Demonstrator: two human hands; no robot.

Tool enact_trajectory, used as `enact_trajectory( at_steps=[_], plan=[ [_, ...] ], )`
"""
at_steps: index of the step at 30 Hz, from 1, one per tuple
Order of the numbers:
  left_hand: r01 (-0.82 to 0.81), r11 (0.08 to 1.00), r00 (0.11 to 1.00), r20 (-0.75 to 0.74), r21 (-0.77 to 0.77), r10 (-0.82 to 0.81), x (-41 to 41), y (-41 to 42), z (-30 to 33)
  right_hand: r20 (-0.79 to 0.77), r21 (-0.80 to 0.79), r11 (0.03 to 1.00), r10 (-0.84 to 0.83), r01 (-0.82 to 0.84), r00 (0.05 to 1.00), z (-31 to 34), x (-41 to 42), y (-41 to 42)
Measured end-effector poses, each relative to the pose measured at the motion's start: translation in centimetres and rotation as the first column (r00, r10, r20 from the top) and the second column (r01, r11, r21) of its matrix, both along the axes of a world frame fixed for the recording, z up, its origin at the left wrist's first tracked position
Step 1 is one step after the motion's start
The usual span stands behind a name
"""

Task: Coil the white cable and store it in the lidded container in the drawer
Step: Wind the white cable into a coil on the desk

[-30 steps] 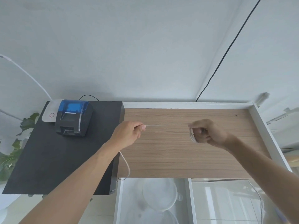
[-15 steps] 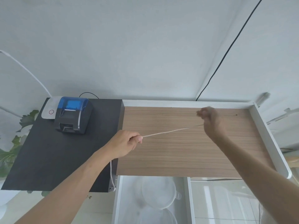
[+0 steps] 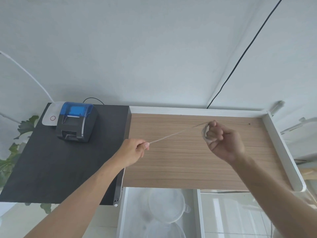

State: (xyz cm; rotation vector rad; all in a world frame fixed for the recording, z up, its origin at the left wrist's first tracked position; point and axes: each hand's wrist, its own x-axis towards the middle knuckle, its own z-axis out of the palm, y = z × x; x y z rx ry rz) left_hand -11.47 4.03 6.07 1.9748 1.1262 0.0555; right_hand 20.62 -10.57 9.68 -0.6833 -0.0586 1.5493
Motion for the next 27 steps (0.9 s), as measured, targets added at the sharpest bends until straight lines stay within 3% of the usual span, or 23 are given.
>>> enact_trajectory(
  at_steps=[2, 4, 6, 7, 8, 9, 10, 11, 12, 15, 17, 18, 19, 20, 21, 22, 23, 24, 25, 26, 27],
  plan=[
    [0.049, 0.997, 0.999, -0.018, -0.054, -0.05, 0.0, -1.3, -0.5, -0.106, -0.083, 0.943, -0.329, 0.321, 0.938, -1.1, -1.2, 1.3],
    [0.095, 0.99, 0.995, -0.025, -0.106, -0.098, -0.1, -2.5, -0.8, -0.074, -0.176, 0.846, -0.521, 0.503, 0.85, -2.6, -1.6, 3.0],
    [0.136, 0.977, 0.99, -0.005, -0.162, -0.138, 0.0, -3.4, -0.8, 0.187, -0.218, 0.792, -0.539, 0.57, 0.821, -4.2, -2.1, 4.6],
    [0.158, 0.97, 0.987, 0.009, -0.183, -0.159, 0.2, -3.8, -0.6, 0.437, -0.199, 0.794, -0.453, 0.574, 0.777, -4.8, -2.5, 4.9],
    [0.178, 0.964, 0.984, 0.025, -0.198, -0.176, 0.4, -4.1, -0.4, 0.725, -0.139, 0.832, -0.284, 0.537, 0.628, -5.3, -2.8, 4.8],
    [0.189, 0.96, 0.982, 0.041, -0.207, -0.185, 0.6, -4.2, 0.0, 0.931, -0.072, 0.9, -0.094, 0.43, 0.354, -5.7, -3.0, 4.4],
    [0.187, 0.96, 0.982, 0.054, -0.206, -0.18, 0.8, -4.2, 0.4, 0.998, -0.048, 0.964, 0.037, 0.26, 0.044, -6.1, -2.9, 3.8],
    [0.17, 0.966, 0.985, 0.061, -0.194, -0.161, 0.8, -3.9, 0.8, 0.974, -0.079, 0.994, 0.093, 0.077, -0.208, -6.2, -2.8, 3.1],
    [0.141, 0.975, 0.989, 0.061, -0.171, -0.133, 0.8, -3.4, 1.2, 0.923, -0.133, 0.987, 0.091, -0.088, -0.374, -6.2, -2.4, 2.2],
    [0.078, 0.995, 0.997, 0.028, -0.066, -0.076, 0.4, -1.6, 2.0, 0.73, -0.327, 0.88, 0.004, -0.345, -0.683, -5.6, -0.9, 0.0],
    [0.067, 0.997, 0.998, 0.004, -0.027, -0.067, 0.2, -0.7, 2.1, 0.646, -0.459, 0.826, 0.059, -0.326, -0.761, -4.6, -0.4, -0.6],
    [0.06, 0.998, 0.998, -0.002, -0.021, -0.06, 0.1, -0.4, 2.0, 0.674, -0.512, 0.809, 0.171, -0.288, -0.719, -4.2, -0.2, -0.6],
    [0.047, 0.999, 0.999, -0.004, -0.018, -0.047, 0.0, -0.2, 1.9, 0.767, -0.535, 0.801, 0.326, -0.27, -0.552, -3.5, 0.1, -0.5],
    [0.029, 0.999, 1.0, -0.002, -0.014, -0.029, 0.0, -0.1, 1.7, 0.855, -0.515, 0.805, 0.458, -0.293, -0.244, -2.9, 0.5, -0.4],
    [0.008, 1.0, 1.0, -0.001, -0.008, -0.008, -0.1, -0.1, 1.5, 0.855, -0.439, 0.83, 0.504, -0.345, 0.125, -2.3, 0.9, -0.4],
    [-0.011, 1.0, 1.0, -0.001, -0.006, 0.011, 0.0, -0.1, 1.3, 0.755, -0.316, 0.867, 0.476, -0.386, 0.45, -1.9, 1.0, -0.6],
    [-0.023, 1.0, 1.0, -0.002, -0.008, 0.023, 0.0, -0.3, 1.1, 0.586, -0.176, 0.909, 0.405, -0.378, 0.702, -1.5, 1.0, -0.8],
    [-0.028, 0.999, 1.0, -0.007, -0.016, 0.028, 0.1, -0.5, 0.9, 0.377, -0.072, 0.956, 0.289, -0.283, 0.88, -1.4, 0.9, -0.9],
    [-0.026, 0.999, 1.0, -0.015, -0.028, 0.026, 0.2, -0.7, 0.8, 0.163, -0.027, 0.992, 0.126, -0.123, 0.979, -1.6, 0.9, -0.8],
    [-0.014, 0.999, 1.0, -0.028, -0.043, 0.013, 0.3, -1.0, 0.7, -0.014, -0.033, 0.997, -0.068, 0.068, 0.998, -1.8, 0.9, -0.4],
    [0.009, 0.998, 0.999, -0.045, -0.06, -0.012, 0.3, -1.3, 0.7, -0.122, -0.068, 0.962, -0.269, 0.263, 0.955, -2.3, 1.1, 0.2]
  ],
)
